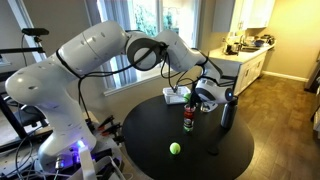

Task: Put one tennis ball into the canister

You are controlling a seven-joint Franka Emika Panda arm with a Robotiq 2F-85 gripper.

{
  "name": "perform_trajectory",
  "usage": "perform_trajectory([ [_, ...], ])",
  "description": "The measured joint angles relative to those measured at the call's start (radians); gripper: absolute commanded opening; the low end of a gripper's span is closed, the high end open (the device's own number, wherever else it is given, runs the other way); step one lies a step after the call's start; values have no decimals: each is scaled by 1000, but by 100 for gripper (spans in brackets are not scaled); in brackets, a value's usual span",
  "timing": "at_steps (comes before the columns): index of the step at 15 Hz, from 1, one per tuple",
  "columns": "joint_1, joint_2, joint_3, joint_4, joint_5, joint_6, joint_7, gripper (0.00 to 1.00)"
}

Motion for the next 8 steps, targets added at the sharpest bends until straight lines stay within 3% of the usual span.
perform_trajectory([
  [5,32,-16,-58,0,19,-6,-7,38],
  [6,34,-21,-69,0,19,-6,-7,88],
  [8,37,-30,-89,0,21,-6,-7,94],
])
